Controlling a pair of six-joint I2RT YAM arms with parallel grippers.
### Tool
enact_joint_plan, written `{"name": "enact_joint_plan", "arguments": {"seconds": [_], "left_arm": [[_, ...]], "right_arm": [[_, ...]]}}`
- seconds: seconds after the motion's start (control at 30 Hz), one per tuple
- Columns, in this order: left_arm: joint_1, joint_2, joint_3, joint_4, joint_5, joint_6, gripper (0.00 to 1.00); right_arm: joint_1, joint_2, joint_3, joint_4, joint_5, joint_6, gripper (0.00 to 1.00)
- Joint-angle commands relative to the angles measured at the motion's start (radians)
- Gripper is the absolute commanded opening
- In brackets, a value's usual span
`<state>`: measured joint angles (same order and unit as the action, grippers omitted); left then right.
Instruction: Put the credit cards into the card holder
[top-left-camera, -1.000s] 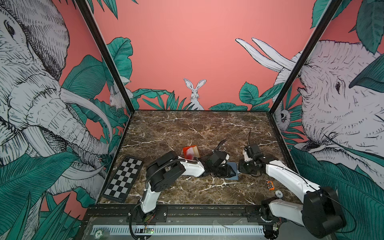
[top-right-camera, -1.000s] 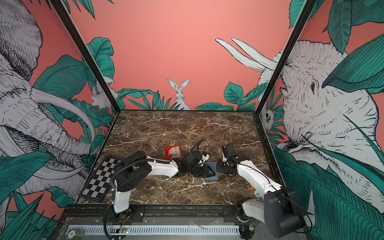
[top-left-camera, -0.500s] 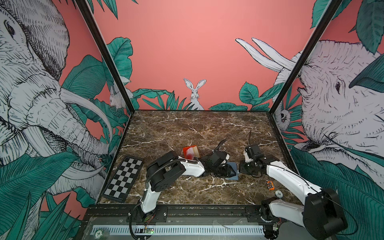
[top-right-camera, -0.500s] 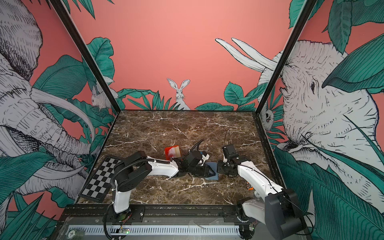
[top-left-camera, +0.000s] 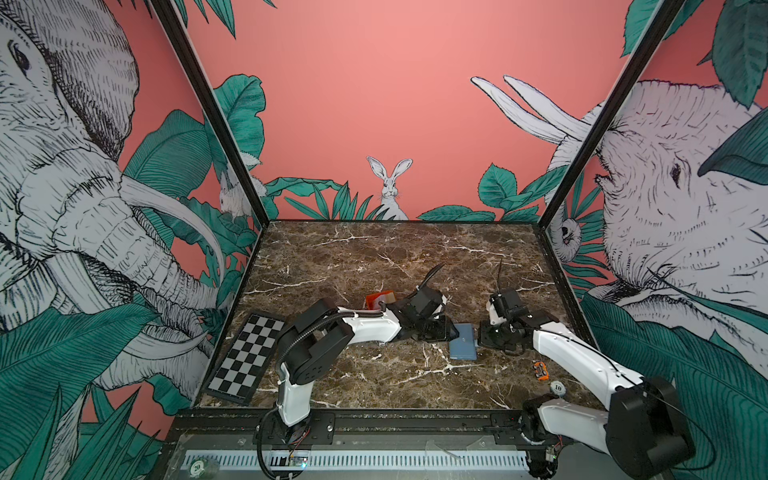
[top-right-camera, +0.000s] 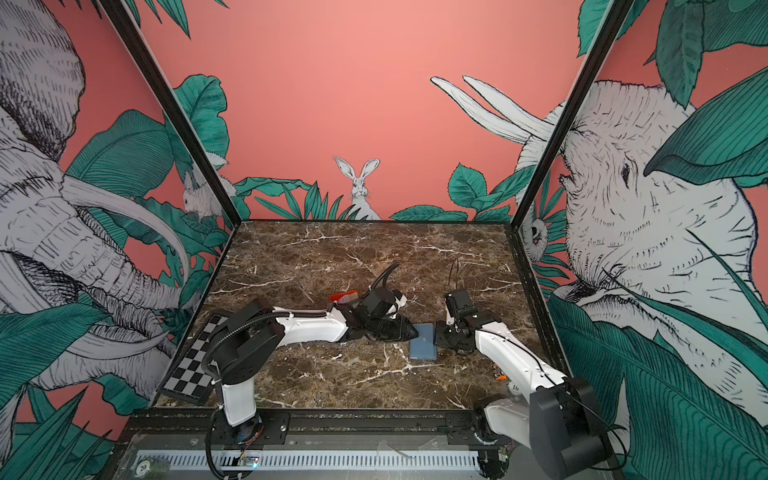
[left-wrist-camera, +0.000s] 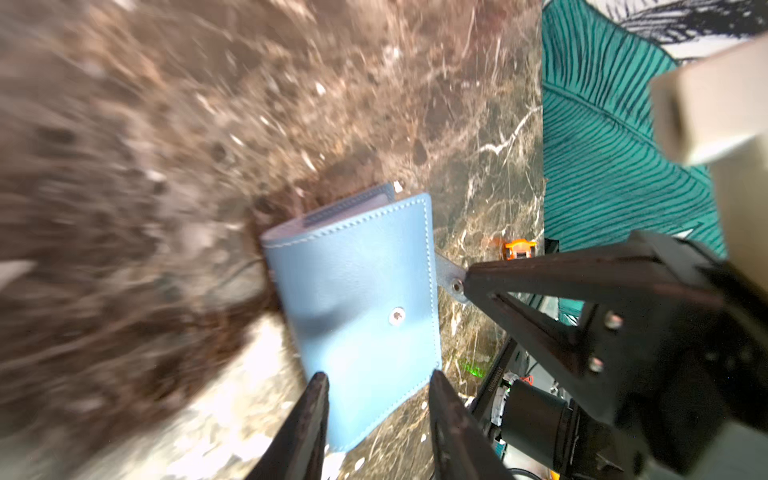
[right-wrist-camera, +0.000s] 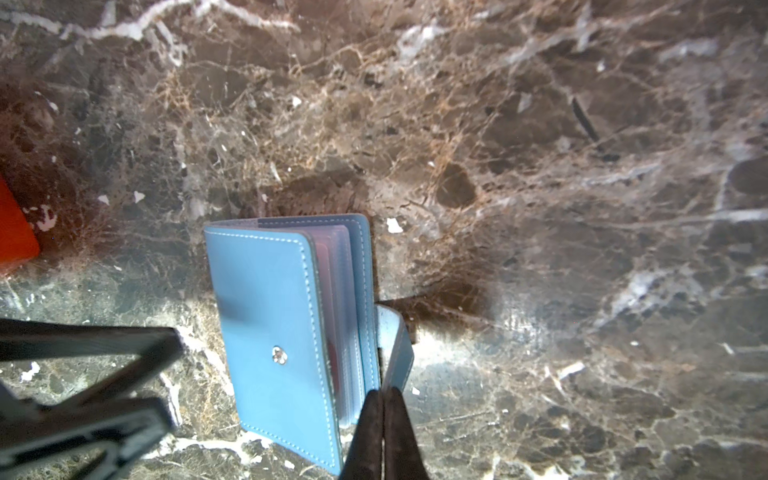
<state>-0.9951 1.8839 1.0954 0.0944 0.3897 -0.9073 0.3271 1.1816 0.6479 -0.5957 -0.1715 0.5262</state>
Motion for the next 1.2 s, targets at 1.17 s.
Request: {"name": "enact_joint_plan", "arguments": {"seconds": [1.17], "left_arm": [[-0.036, 0.141, 0.196, -0.268, -0.023, 0.105, 0.35]], "right_arm": [[0.092, 0.151, 0.093, 0.061, -0.082, -0.037, 0.0]]}}
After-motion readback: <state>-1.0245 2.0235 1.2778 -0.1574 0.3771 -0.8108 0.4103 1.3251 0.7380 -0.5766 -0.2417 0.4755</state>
